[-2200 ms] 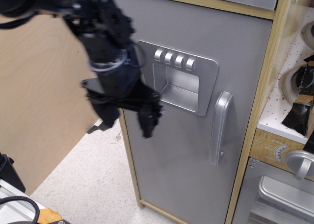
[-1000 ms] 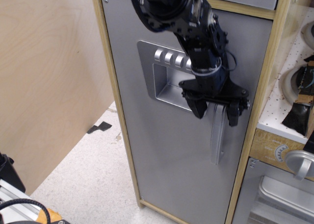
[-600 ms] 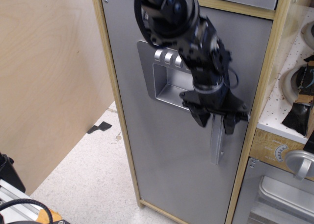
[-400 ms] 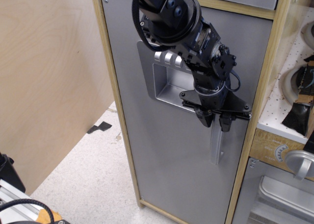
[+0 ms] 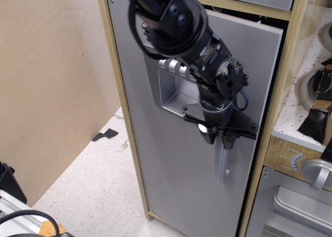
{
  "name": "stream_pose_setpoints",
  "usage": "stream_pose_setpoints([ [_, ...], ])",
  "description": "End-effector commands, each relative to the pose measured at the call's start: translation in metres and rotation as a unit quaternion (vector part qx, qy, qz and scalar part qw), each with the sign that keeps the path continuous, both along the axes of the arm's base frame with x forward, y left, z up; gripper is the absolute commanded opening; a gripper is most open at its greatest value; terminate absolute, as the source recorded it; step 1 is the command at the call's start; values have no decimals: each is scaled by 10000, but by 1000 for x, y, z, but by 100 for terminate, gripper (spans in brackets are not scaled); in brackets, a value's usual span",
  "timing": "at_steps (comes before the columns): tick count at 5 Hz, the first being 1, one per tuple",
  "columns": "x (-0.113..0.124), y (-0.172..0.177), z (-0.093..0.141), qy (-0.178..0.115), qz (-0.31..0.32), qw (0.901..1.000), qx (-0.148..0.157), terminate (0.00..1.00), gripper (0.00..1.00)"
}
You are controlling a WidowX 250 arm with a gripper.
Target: Open fridge
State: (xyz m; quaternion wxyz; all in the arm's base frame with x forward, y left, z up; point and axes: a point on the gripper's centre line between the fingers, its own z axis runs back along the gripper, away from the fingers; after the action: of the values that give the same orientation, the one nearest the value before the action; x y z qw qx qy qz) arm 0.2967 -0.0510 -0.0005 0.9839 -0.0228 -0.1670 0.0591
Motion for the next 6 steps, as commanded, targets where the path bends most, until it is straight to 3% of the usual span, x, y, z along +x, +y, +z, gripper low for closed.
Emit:
stream_pose_setpoints([
  [1,-37,4,30,-26,397,9988,-297,0,0],
  [2,-65,7,36,443,478,9961,-598,0,100],
  [3,-76,-12,31,737,360,9951,-545,0,100],
  [4,-74,-43,25,969,-254,9930,-627,0,100],
  [5,-61,-75,29,957,-958,9903,-320,0,100],
  [6,-50,-98,35,754,-1364,9877,-125,0,100],
])
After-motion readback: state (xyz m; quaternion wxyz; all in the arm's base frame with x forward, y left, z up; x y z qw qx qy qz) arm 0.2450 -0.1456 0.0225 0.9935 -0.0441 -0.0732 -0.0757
